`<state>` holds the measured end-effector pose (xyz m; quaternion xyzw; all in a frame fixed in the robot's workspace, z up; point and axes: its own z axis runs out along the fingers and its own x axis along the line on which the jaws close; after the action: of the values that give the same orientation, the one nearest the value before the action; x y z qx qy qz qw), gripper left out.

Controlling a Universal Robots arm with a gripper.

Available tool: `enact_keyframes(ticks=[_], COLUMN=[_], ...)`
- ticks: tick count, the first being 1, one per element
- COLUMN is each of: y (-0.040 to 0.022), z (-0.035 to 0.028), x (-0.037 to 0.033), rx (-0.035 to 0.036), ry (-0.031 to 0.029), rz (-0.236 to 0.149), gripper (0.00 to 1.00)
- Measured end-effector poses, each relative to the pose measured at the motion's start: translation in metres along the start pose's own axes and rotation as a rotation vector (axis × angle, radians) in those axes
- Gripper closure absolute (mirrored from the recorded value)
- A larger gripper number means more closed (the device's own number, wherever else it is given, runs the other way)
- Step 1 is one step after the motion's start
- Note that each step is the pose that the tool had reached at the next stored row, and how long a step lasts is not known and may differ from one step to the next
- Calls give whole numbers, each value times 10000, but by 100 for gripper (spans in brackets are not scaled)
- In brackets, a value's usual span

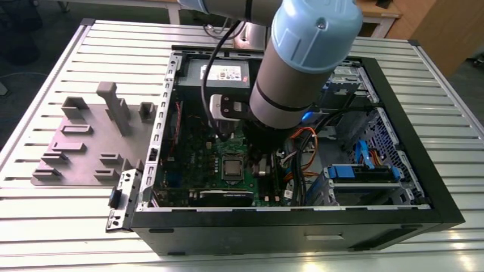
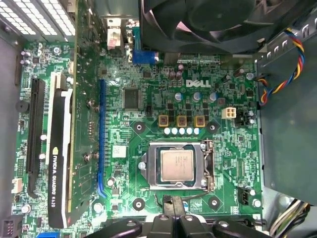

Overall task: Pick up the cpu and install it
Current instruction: 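Install the first cpu locking lever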

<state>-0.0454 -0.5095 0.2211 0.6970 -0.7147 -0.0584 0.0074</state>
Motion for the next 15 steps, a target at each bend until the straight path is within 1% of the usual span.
enact_keyframes(ticks=[5,15], y=[9,10], z=[37,39], x=[3,3], rx=[0,-4], ry=[2,8], rz=[-101,-166], gripper=[89,89])
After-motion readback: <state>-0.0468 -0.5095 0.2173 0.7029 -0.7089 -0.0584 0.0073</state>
